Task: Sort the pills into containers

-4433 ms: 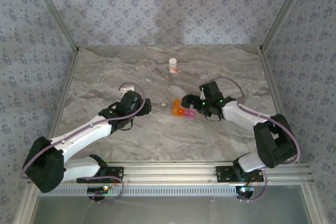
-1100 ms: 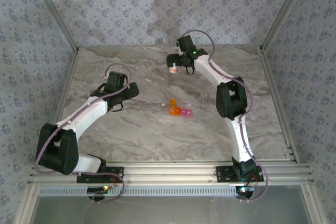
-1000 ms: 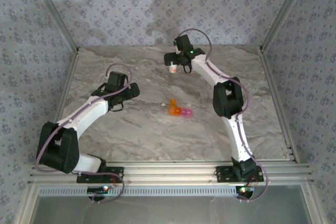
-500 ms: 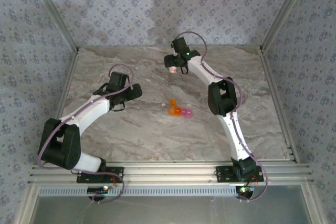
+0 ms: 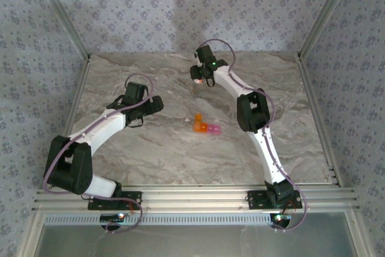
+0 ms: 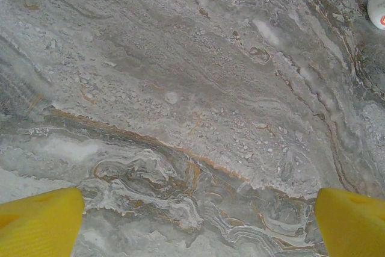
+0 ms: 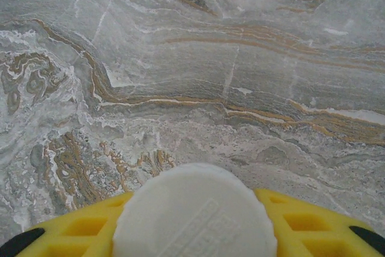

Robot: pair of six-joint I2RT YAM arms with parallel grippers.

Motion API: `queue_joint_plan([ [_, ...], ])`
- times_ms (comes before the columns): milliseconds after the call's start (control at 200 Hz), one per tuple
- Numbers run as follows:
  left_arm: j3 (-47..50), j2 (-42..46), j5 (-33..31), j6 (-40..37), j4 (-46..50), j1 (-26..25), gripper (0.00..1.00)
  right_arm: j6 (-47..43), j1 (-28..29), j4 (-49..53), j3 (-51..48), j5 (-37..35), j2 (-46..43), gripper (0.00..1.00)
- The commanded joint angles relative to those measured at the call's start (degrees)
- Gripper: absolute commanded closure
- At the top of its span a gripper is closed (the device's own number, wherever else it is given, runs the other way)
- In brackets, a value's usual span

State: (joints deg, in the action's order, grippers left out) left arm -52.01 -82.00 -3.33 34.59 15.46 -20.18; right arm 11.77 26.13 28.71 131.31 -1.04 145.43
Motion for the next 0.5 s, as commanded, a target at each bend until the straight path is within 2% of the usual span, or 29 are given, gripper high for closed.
queue_joint_plan([
  [0, -0.84, -0.55, 1.64, 0.12, -0.96, 0.40, 0.02, -0.17, -0.21, 1.56, 1.60, 1.23, -0.69, 0.59],
  [175, -0.72, 0.59, 4.61, -1.13, -1.96, 0.41, 0.02, -0.12, -0.05, 3.50, 0.05, 2.05, -5.01, 0.69],
  [395, -1.69, 3.42, 6.52, -3.33, -0.87, -0.25, 0.02, 1.88, -0.03, 2.95, -9.40, 3.24, -14.92, 0.72],
  [495, -2.36, 5.61, 5.53, -5.68, -0.11, -0.79, 0.02, 3.78, 0.09, 3.63, -14.56, 4.12, -20.79, 0.74],
])
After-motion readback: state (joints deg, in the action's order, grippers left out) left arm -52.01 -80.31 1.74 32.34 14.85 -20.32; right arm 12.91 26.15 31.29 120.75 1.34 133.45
